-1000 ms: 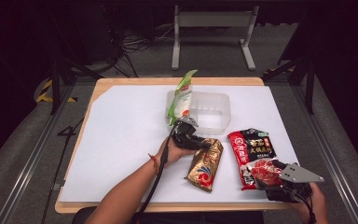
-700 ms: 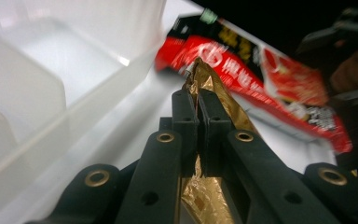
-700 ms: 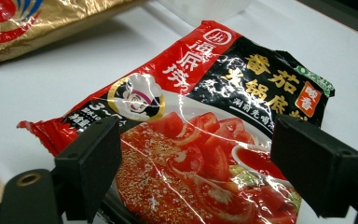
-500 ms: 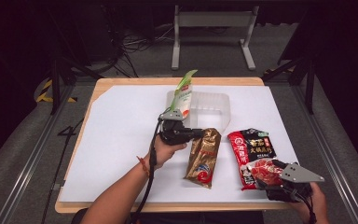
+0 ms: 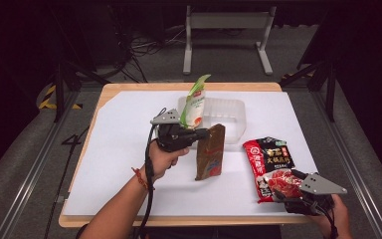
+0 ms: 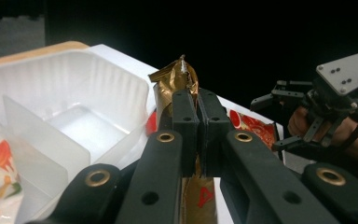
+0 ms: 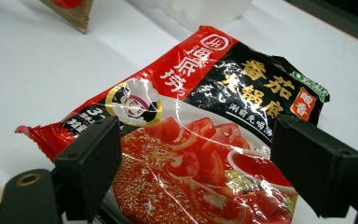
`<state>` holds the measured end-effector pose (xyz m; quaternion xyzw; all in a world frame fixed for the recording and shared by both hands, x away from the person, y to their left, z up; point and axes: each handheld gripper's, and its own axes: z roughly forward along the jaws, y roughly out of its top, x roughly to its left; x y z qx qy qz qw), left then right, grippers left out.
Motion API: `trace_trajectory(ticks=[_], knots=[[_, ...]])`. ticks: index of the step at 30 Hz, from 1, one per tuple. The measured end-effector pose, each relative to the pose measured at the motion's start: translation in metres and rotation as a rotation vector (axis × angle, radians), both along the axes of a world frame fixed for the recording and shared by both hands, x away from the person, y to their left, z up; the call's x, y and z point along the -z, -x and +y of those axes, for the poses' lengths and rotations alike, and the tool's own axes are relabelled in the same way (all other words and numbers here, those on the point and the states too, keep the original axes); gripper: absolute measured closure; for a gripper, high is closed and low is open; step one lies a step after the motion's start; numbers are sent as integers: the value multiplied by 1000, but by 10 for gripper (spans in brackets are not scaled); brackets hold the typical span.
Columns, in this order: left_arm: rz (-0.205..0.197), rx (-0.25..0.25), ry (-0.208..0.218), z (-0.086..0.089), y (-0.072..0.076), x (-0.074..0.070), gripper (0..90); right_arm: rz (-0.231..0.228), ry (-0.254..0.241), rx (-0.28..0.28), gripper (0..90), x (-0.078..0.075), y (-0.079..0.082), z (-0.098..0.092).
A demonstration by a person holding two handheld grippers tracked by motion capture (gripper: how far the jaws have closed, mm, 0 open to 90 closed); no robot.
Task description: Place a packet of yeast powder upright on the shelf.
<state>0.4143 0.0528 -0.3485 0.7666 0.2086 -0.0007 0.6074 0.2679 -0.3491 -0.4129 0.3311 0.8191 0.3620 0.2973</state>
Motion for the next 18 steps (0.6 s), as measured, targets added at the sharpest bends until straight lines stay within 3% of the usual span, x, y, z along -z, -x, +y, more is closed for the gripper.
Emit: trace_trajectory(ticks=[7,12,18], knots=[[-2,-6,20,1,4,-4,879,-2,1,-2,168,0,0,0],[9,-6,65,6,3,-6,880,-4,-2,1,168,-1,0,-1],[-23,-81,125,20,6,-17,880,-6,-1,0,168,-1,1,-1]])
